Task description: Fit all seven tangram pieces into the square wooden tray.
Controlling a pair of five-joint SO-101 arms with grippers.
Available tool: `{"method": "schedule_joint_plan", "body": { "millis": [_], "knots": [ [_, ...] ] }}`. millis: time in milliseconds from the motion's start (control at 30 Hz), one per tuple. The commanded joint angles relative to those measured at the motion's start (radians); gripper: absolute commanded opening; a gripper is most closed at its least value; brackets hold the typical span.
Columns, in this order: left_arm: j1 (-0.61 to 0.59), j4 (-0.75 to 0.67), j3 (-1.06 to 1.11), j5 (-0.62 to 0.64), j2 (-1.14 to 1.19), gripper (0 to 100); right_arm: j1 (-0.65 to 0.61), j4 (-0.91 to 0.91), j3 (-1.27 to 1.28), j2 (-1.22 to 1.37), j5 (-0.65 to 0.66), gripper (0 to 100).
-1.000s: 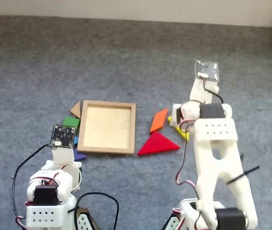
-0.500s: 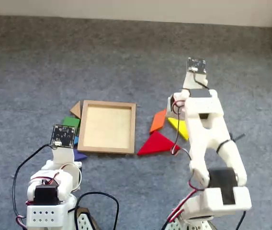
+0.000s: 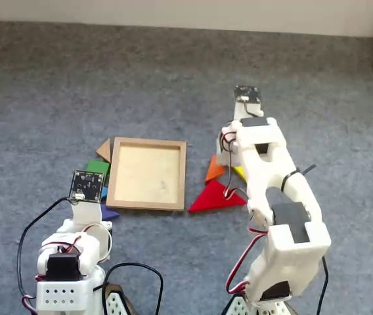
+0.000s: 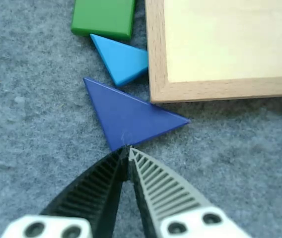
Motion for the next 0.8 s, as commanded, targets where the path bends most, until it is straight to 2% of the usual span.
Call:
{"method": "schedule_joint_plan", "body": {
  "millis": [0,767],
  "knots": [
    [-0.015,0.003,0.019,0.006,-0.025,1,-0.002,-0.016,-0.056,-0.01,0.015,33.2],
    [-0.015,0.003,0.019,0.006,-0.025,1,0.031,-0.09,-0.056,0.039,0.008,33.2]
  ]
}}
